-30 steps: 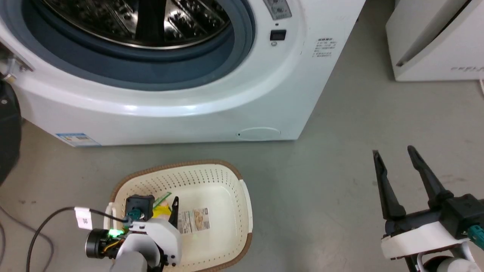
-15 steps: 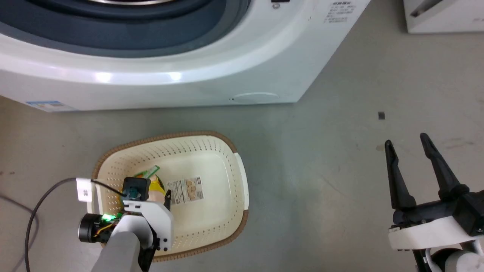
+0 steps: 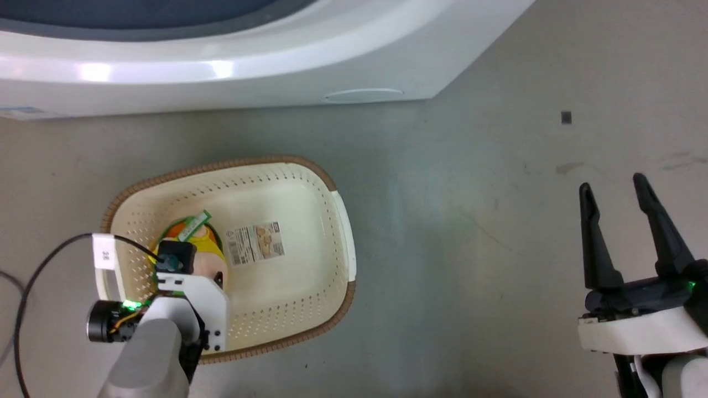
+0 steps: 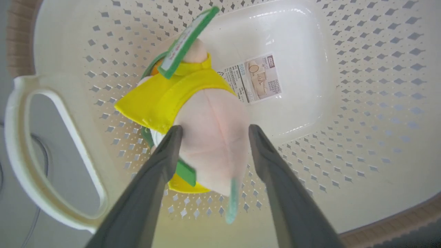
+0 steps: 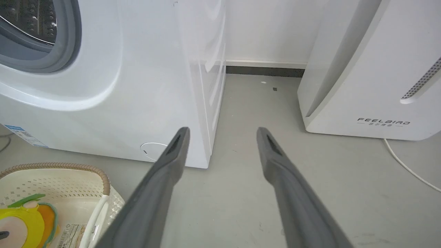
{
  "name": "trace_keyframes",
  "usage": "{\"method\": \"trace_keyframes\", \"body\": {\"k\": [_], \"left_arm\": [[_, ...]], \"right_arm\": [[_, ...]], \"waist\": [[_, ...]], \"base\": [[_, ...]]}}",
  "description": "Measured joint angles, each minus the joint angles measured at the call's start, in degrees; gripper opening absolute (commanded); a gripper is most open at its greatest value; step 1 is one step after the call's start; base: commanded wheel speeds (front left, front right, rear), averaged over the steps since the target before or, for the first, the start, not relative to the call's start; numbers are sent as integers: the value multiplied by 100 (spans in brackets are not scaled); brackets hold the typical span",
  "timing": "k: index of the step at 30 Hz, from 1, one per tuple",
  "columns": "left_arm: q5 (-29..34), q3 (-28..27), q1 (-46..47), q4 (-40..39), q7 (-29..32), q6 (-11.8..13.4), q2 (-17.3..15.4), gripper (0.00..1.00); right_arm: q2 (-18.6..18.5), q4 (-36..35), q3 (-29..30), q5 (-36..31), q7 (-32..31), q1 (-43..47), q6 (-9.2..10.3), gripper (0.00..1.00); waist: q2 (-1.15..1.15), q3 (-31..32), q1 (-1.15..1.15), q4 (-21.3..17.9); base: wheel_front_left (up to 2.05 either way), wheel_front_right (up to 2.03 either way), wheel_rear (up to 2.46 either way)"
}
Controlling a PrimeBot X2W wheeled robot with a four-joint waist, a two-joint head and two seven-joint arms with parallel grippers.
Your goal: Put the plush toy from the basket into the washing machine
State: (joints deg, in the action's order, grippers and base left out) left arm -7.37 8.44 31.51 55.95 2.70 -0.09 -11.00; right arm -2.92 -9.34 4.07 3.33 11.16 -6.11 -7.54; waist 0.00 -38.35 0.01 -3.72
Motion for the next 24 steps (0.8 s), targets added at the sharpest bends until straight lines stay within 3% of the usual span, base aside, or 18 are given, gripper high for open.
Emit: {"method": "trace_keyframes", "body": {"k": [14,15,16,24], "left_arm": [[-193,230,687,776,-78,-136,-134,100],[-208,246,733,833,-81,-163,-137,41],[-229,267,776,890,-102,-169,-137,0],[-345,397,956,1344,-259,-238,-189,0]], "right_arm": [[0,-149,102,130,166,-154,0,100],[0,-158,104,130,175,-163,0,100],[0,-168,109,130,181,-181,0,100],[0,-164,114,179,279,-333,0,100]], "waist": [[0,-851,0,-75],[0,-906,0,-78],[0,-962,0,-81],[0,-1209,0,-126]], "base": [[0,0,0],[0,0,0],[0,0,0],[0,0,0]]}}
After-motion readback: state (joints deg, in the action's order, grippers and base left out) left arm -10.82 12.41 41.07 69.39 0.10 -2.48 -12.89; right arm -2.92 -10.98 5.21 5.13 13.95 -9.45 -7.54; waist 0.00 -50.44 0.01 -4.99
